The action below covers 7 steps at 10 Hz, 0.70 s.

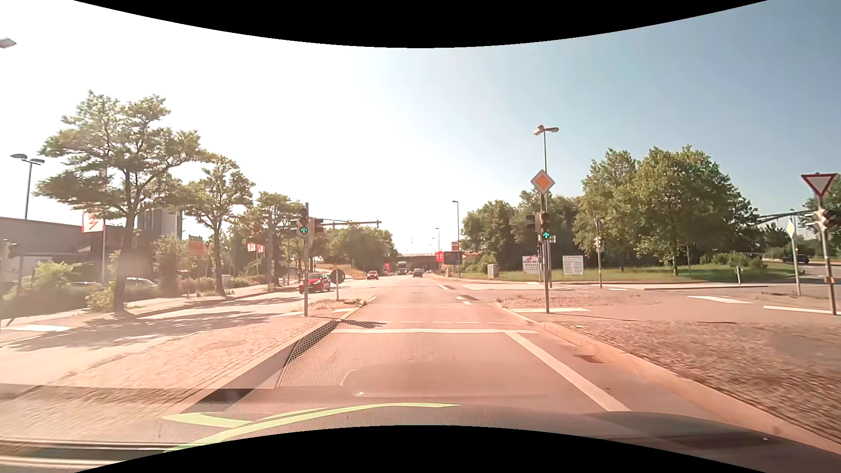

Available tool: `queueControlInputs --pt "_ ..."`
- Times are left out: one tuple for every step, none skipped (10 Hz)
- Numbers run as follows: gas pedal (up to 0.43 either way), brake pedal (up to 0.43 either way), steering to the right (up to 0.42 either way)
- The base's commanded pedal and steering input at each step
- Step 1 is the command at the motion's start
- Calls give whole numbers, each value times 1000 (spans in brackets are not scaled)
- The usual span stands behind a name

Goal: Follow the waypoints while adhering to traffic rules and regulations

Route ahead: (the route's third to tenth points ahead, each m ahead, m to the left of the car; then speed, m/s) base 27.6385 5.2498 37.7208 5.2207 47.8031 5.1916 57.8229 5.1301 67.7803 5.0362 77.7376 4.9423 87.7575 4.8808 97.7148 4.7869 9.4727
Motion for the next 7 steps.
queueControlInputs --pt "59 0 0" --pt "59 0 0" --pt "59 0 0" --pt "59 0 0" --pt "59 0 0" --pt "59 0 0" --pt "59 0 0"
